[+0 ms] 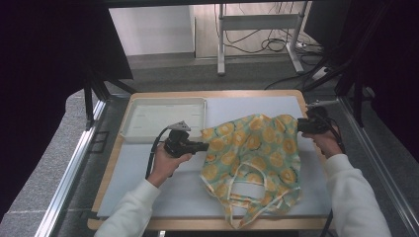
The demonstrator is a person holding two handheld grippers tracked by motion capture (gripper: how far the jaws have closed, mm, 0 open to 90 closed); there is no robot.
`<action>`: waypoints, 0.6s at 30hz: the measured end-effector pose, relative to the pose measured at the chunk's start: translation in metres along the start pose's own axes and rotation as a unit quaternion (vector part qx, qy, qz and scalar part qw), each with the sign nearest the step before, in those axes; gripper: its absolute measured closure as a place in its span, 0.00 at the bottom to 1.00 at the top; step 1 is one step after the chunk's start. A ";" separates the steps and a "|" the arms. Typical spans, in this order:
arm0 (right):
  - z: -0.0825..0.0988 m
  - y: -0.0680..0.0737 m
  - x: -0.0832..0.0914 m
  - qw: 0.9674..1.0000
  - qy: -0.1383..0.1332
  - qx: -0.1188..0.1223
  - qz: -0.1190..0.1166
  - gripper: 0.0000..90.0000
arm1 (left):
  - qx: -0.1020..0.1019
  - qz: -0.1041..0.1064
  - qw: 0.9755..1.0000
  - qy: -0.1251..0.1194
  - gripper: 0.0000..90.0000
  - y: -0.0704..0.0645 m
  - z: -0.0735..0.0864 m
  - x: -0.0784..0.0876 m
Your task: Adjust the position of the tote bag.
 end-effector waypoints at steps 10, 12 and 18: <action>0.027 0.002 0.046 1.000 -0.019 0.002 0.015 0.55 | -0.008 -0.004 1.000 0.002 0.97 -0.001 0.005 -0.004; 0.032 0.004 0.052 1.000 -0.022 0.003 0.018 0.54 | -0.012 -0.006 1.000 0.005 0.96 0.000 0.005 -0.006; 0.049 0.011 0.067 0.999 -0.035 -0.004 0.011 0.54 | -0.009 -0.035 0.999 0.009 0.70 0.000 0.007 -0.008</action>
Point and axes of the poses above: each handheld gripper's, and its own axes: x roughly backward along the jaws, z roughly out of its underside, y roughly to its left, the point moved 3 cm from there along -x, roughly forward along the jaws, and after that the axes turned 2 degrees about -z, right-handed, at the moved point
